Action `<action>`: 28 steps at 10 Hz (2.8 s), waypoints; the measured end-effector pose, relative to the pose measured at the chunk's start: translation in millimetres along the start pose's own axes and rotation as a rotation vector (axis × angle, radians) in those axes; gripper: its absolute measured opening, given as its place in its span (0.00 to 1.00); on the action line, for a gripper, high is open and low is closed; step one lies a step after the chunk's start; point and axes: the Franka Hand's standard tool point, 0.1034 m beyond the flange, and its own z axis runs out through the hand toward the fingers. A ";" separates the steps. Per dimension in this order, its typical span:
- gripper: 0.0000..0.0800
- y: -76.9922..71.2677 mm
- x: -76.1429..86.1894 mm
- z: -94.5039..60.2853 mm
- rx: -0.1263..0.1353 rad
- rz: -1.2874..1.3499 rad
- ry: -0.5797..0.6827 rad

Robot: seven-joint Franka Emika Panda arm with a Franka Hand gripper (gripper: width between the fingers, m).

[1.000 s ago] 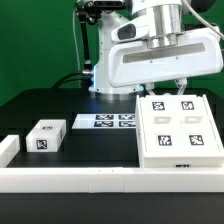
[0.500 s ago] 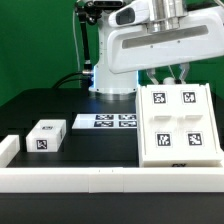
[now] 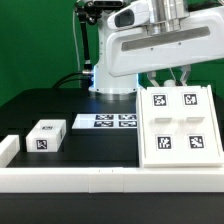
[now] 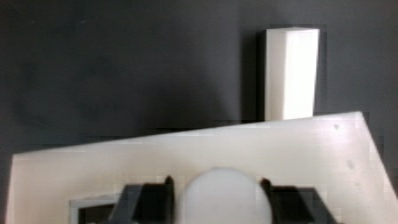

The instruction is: Assemble cabinet

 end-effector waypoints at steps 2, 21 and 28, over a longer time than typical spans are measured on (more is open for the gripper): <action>0.28 0.0 0.0 0.0 0.000 0.000 0.000; 0.28 11.4 16.2 -41.0 0.030 0.077 -0.140; 0.28 23.8 27.9 -34.5 0.033 0.090 -0.147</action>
Offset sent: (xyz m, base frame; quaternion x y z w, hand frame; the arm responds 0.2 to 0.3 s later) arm 0.0088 -0.0119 0.0095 0.0124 -0.0469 -0.0031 0.9988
